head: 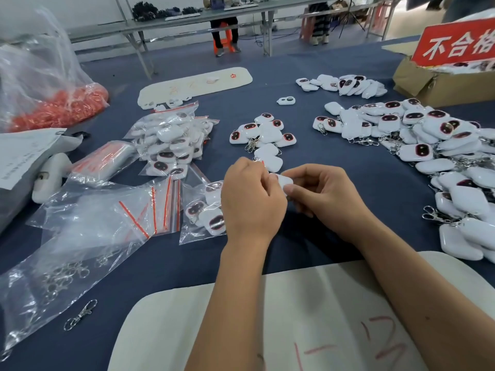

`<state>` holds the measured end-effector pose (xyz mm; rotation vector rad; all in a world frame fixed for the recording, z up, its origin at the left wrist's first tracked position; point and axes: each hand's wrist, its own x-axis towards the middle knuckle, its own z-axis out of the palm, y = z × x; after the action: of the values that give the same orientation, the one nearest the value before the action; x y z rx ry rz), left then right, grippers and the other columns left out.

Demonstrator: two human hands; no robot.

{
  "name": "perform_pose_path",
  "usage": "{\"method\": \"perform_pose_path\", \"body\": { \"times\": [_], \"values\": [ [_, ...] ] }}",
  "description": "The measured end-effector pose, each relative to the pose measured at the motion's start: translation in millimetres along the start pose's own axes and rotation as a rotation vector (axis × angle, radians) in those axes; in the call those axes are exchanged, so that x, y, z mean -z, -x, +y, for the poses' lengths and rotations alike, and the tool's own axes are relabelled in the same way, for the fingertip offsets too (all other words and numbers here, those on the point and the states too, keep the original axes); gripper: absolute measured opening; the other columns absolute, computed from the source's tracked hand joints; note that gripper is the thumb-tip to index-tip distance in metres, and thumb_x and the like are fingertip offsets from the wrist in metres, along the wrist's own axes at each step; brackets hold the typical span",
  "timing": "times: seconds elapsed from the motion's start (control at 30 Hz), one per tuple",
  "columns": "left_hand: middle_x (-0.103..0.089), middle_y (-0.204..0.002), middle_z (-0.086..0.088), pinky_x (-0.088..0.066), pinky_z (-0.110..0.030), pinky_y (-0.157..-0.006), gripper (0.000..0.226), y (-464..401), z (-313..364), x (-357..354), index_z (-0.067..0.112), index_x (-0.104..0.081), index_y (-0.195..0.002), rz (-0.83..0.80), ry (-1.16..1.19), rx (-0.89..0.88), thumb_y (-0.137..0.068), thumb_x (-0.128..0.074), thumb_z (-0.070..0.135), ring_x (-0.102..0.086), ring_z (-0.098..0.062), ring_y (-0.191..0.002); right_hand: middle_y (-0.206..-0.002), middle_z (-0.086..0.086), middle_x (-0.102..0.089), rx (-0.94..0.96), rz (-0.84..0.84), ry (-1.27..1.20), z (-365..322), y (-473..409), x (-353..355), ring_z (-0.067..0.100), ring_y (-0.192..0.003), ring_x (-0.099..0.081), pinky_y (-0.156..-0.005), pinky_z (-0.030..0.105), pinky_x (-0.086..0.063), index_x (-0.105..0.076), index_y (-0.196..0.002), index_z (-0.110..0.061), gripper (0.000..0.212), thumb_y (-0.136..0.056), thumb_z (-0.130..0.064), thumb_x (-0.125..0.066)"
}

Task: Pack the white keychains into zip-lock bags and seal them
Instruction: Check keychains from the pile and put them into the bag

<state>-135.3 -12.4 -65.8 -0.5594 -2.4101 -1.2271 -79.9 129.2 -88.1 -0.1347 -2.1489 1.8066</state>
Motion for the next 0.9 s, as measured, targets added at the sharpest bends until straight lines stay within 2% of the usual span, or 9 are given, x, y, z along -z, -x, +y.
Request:
{"method": "perform_pose_path", "body": {
  "times": [0.1, 0.2, 0.33, 0.4, 0.47, 0.6, 0.7, 0.8, 0.9],
  "values": [
    [-0.053, -0.079, 0.001, -0.031, -0.030, -0.068, 0.026, 3, 2, -2, 0.011, -0.052, -0.067, -0.036, 0.010, -0.098, -0.087, -0.069, 0.008, -0.047, -0.024, -0.083, -0.068, 0.003, -0.069, 0.030, 0.011, 0.016, 0, 1, -5, 0.012, -0.053, -0.056, -0.050, 0.019, -0.045, -0.077, -0.104, -0.010, 0.007, -0.097, -0.013, -0.075],
    [-0.049, -0.078, 0.006, -0.030, -0.026, -0.067, 0.030, 3, 5, -2, 0.016, -0.048, -0.066, -0.019, 0.046, -0.159, -0.087, -0.069, 0.008, -0.045, -0.021, -0.082, -0.075, 0.010, -0.074, 0.040, 0.082, -0.076, -1, 1, -4, 0.014, -0.054, -0.057, -0.049, 0.021, -0.045, -0.075, -0.103, -0.007, 0.008, -0.096, -0.011, -0.076],
    [-0.048, -0.077, 0.006, -0.028, -0.024, -0.069, 0.027, 2, 4, 0, 0.013, -0.048, -0.067, 0.053, 0.064, -0.193, -0.085, -0.067, 0.006, -0.044, -0.021, -0.080, -0.087, 0.021, -0.074, 0.065, -0.069, -0.108, -6, 4, -2, 0.011, -0.059, -0.053, -0.052, 0.021, -0.042, -0.078, -0.113, -0.010, 0.020, -0.104, -0.002, -0.062],
    [-0.047, -0.079, 0.007, -0.027, -0.024, -0.070, 0.028, 1, 2, 0, 0.011, -0.048, -0.067, 0.099, 0.061, -0.188, -0.085, -0.069, 0.005, -0.043, -0.020, -0.080, -0.079, 0.016, -0.069, 0.068, -0.205, -0.032, -9, 5, -3, 0.012, -0.060, -0.053, -0.054, 0.021, -0.042, -0.078, -0.113, -0.016, 0.032, -0.105, 0.004, -0.054],
    [-0.047, -0.079, 0.007, -0.027, -0.025, -0.070, 0.028, 2, 2, 0, 0.010, -0.049, -0.068, 0.119, 0.069, -0.195, -0.086, -0.069, 0.004, -0.043, -0.020, -0.079, -0.073, -0.005, -0.067, 0.093, -0.302, 0.134, -12, 7, -7, 0.013, -0.063, -0.057, -0.060, 0.024, -0.047, -0.076, -0.103, -0.022, 0.048, -0.098, 0.015, -0.046],
    [-0.050, -0.079, 0.002, -0.030, -0.028, -0.069, 0.026, 5, 6, -2, 0.008, -0.050, -0.068, 0.139, 0.097, -0.234, -0.087, -0.067, 0.004, -0.044, -0.022, -0.078, -0.093, -0.005, -0.071, 0.190, -0.186, 0.347, -12, 9, -23, 0.017, -0.088, -0.066, -0.079, 0.042, -0.056, -0.070, -0.095, -0.022, 0.037, -0.098, 0.008, -0.049],
    [-0.055, -0.078, -0.003, -0.036, -0.032, -0.069, 0.026, 5, 6, -3, 0.005, -0.051, -0.068, 0.163, 0.119, -0.218, -0.088, -0.067, 0.004, -0.047, -0.025, -0.077, -0.089, 0.007, -0.065, 0.206, -0.054, 0.387, -11, 7, -26, 0.025, -0.084, -0.060, -0.077, 0.047, -0.052, -0.067, -0.085, -0.027, 0.034, -0.103, -0.003, -0.051],
    [-0.052, -0.077, -0.004, -0.037, -0.031, -0.064, 0.027, 6, 7, -4, 0.003, -0.050, -0.067, 0.171, 0.144, -0.186, -0.088, -0.067, 0.002, -0.048, -0.023, -0.072, -0.084, -0.013, -0.064, 0.131, -0.174, 0.550, -13, 5, -29, 0.008, -0.078, -0.058, -0.070, 0.035, -0.049, -0.057, -0.077, -0.051, 0.049, -0.099, -0.007, -0.053],
    [-0.051, -0.077, -0.005, -0.032, -0.025, -0.060, 0.029, 6, 7, -4, 0.003, -0.049, -0.066, 0.209, 0.162, -0.148, -0.087, -0.068, -0.001, -0.044, -0.019, -0.067, -0.066, -0.013, -0.063, 0.150, -0.125, 0.419, -10, 6, -29, 0.011, -0.061, -0.052, -0.061, 0.037, -0.047, -0.058, -0.071, -0.041, 0.046, -0.094, -0.001, -0.057]
  ]
}}
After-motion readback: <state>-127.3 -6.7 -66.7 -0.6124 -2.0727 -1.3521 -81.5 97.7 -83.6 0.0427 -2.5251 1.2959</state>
